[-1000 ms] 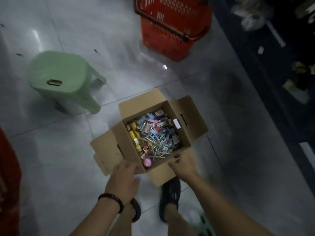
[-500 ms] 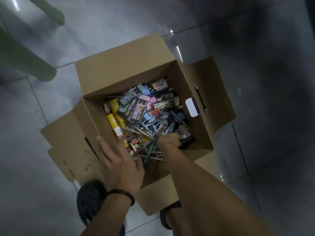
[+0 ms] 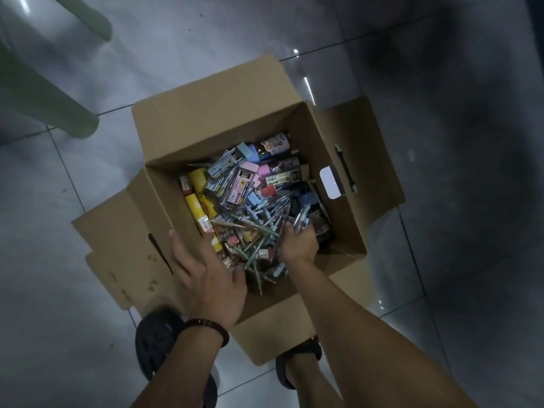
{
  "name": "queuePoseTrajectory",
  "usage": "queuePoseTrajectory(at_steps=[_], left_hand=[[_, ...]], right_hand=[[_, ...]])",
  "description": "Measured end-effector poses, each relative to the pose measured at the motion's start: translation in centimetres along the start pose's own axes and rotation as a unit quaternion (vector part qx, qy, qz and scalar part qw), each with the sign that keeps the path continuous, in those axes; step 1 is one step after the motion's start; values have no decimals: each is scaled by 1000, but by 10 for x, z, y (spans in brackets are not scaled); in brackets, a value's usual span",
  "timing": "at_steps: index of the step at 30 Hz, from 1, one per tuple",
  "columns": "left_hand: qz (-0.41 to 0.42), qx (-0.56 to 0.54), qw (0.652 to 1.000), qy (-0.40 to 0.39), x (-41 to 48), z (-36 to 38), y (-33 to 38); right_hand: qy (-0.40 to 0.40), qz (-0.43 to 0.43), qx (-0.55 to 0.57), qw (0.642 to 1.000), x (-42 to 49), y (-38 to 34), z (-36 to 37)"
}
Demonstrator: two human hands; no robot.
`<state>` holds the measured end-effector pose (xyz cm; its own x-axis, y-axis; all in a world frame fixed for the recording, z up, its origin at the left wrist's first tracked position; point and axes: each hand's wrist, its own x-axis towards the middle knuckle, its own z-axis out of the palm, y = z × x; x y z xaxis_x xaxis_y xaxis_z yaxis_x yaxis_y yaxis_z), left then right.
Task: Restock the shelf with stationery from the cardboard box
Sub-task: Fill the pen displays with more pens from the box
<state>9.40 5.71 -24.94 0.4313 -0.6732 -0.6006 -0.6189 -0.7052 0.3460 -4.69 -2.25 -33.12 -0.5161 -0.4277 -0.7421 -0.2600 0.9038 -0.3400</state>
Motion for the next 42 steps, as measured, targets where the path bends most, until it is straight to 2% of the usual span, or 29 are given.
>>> queuePoseTrajectory(at_steps=[3, 5, 7, 8, 10, 12, 13, 17, 20, 22, 26, 28, 31, 32, 34, 37, 41, 42], left_hand=[[-4, -40, 998, 40, -6, -15, 7], [7, -96, 994, 53, -12, -32, 19], [4, -202, 979, 9, -16, -56, 38], [-16, -277, 960, -37, -18, -71, 50], [-75, -423, 891, -150, -21, -106, 74], [-121, -517, 811, -244, -30, -145, 92], [-126, -541, 784, -279, -37, -169, 101], [-122, -558, 753, -326, -84, -269, 128], [-119, -573, 754, -298, -128, -334, 136], [-117, -605, 737, -277, -155, -373, 140], [-132, -672, 709, -170, -214, -449, 149], [-160, -733, 655, -93, -245, -485, 146], [-187, -826, 531, 19, -290, -535, 132], [-187, -837, 512, 44, -306, -548, 124], [-179, -834, 516, 76, -339, -571, 108], [-164, -794, 562, 164, -391, -600, 79], [-47, -639, 724, 254, -475, -631, 42], [-21, -597, 750, 283, -497, -640, 32]], right_hand=[[-48, -43, 51, 997, -28, -10, -26], [-122, -47, 116, 985, -52, -20, -46], [-192, -69, 119, 972, -78, -36, -66], [-232, -90, 97, 964, -95, -48, -77], [-325, -129, 54, 935, -135, -76, -100], [-402, -164, -2, 901, -183, -107, -124], [-423, -179, -25, 888, -207, -123, -134], [-461, -213, -61, 859, -304, -181, -180], [-471, -215, -82, 852, -368, -218, -218], [-468, -224, -103, 849, -408, -241, -238], [-463, -257, -115, 840, -496, -279, -269], [-456, -271, -130, 838, -537, -292, -281], [-465, -289, -154, 823, -593, -307, -292], [-477, -289, -154, 816, -614, -310, -294], [-500, -291, -161, 799, -661, -314, -298], [-539, -304, -152, 771, -730, -315, -298], [-569, -321, -84, 753, -825, -295, -280], [-584, -315, -62, 746, -853, -285, -274]])
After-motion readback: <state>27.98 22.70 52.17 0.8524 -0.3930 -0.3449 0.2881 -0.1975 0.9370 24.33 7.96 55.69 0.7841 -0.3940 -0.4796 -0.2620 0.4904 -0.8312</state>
